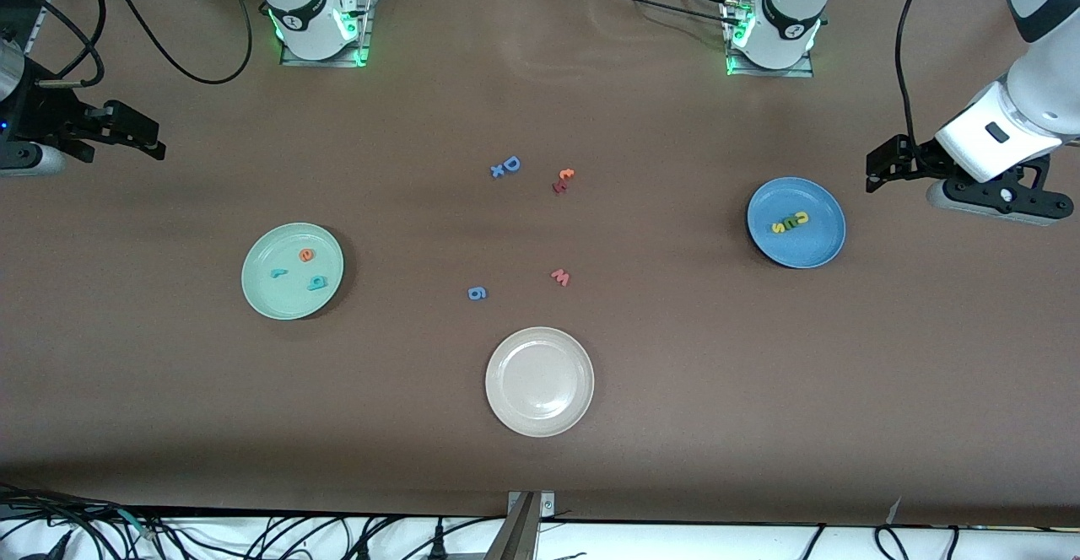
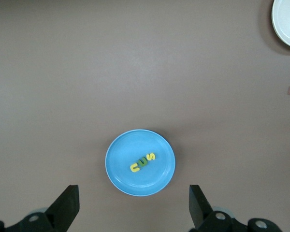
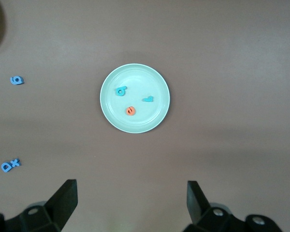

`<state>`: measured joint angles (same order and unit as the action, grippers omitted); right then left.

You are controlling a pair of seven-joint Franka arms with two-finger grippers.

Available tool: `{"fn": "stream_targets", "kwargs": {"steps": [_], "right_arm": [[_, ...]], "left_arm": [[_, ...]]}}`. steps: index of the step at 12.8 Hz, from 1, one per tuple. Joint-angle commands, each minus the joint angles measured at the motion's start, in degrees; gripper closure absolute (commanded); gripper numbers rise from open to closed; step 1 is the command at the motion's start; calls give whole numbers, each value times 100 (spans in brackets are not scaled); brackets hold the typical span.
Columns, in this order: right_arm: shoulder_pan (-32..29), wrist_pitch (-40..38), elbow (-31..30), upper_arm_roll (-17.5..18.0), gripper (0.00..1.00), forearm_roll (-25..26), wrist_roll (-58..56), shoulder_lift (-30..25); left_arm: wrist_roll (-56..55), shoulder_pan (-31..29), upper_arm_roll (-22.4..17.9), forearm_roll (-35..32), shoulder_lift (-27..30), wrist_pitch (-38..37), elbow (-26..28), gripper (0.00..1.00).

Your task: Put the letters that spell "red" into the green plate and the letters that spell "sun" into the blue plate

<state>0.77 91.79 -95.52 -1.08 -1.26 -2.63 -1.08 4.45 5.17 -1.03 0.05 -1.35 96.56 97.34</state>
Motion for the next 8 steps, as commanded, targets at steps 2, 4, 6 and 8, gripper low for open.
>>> {"fn": "stream_targets", "kwargs": {"steps": [2,4,6,8], "right_arm": [[-51,-56,77,-67,0,-41,-71,-6],[-51,-56,77,-146,0,-41,-80,3],[-51,-65,77,-147,0,-32,-80,3],[-51,-65,77,-147,0,-32,-88,-6]], "left_arm": [[-908,1,32,-137,-111,-401,-427,0],[-1410,1,32,-137,-119,-392,-653,0],[-1403,19,32,-189,-155,-410,-725,0],[-1394,28,41,-146,-163,-427,-752,0]]}}
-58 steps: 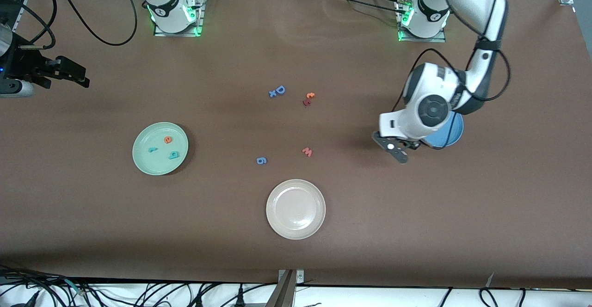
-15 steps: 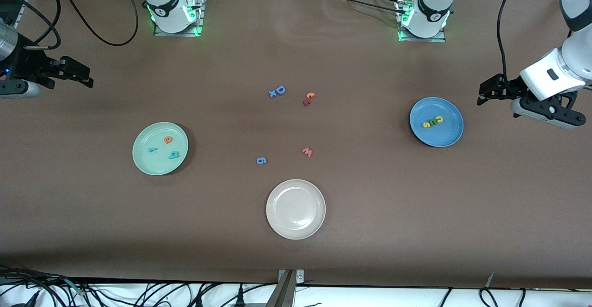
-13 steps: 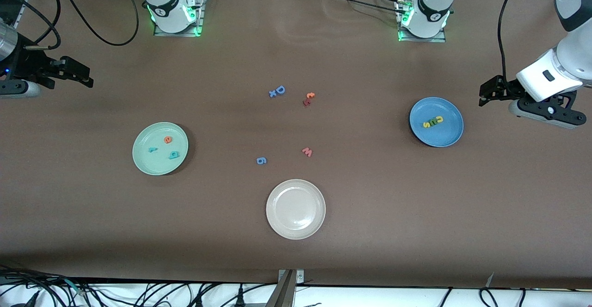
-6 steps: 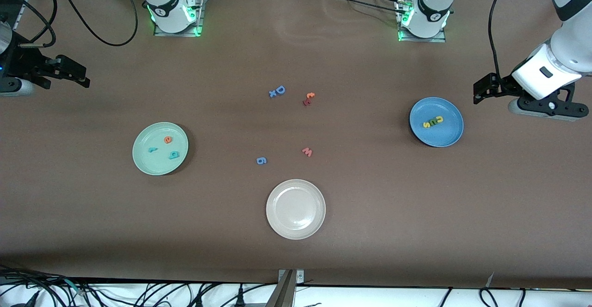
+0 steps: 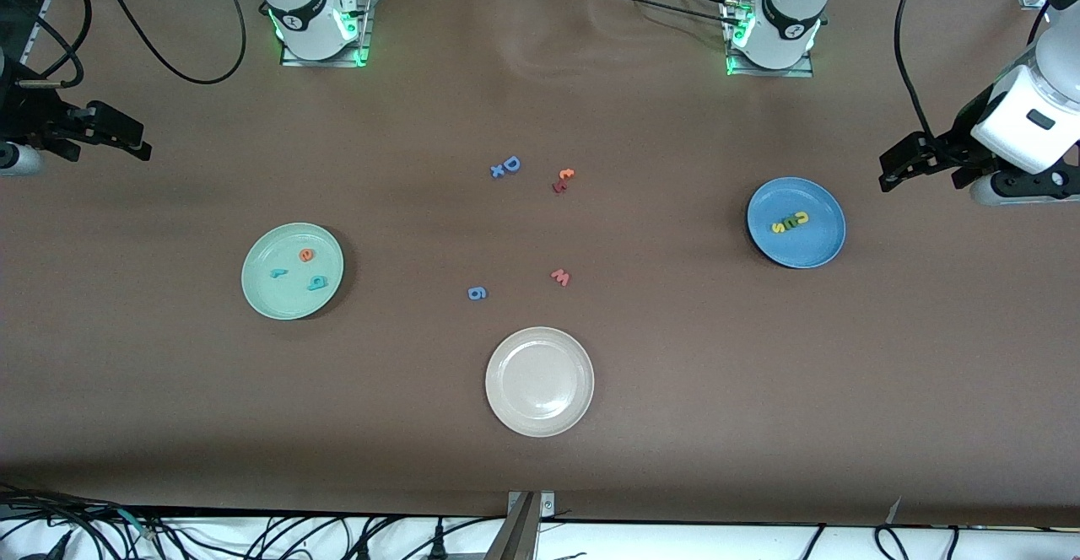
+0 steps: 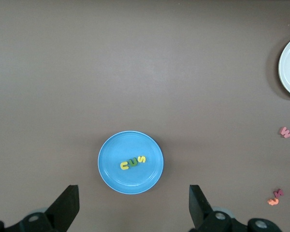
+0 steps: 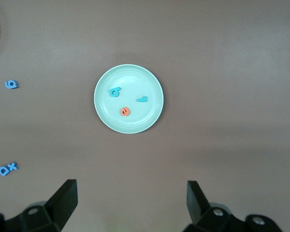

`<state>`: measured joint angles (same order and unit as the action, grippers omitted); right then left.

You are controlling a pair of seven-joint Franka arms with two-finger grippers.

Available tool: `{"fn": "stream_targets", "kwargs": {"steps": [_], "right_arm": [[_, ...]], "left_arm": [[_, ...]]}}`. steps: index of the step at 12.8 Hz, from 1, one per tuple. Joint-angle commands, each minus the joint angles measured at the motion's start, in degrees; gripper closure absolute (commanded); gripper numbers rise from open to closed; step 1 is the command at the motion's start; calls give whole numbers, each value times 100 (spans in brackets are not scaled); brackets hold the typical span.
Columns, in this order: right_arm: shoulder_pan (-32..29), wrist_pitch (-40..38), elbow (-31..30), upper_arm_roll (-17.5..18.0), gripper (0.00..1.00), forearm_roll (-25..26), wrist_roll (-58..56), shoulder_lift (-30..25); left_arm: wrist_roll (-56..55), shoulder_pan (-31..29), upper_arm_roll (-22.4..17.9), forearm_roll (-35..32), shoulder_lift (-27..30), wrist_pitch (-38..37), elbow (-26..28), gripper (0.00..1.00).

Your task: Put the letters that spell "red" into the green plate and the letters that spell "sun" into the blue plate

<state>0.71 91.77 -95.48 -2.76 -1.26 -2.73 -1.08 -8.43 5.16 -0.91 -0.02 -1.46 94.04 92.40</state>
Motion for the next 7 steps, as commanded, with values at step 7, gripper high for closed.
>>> {"fn": "stream_targets", "kwargs": {"steps": [7], "right_arm": [[-45,-62,73,21,0,-41,-70,3]], "left_arm": [[887,-51,3,-173,-162,-167,-284,0]]}}
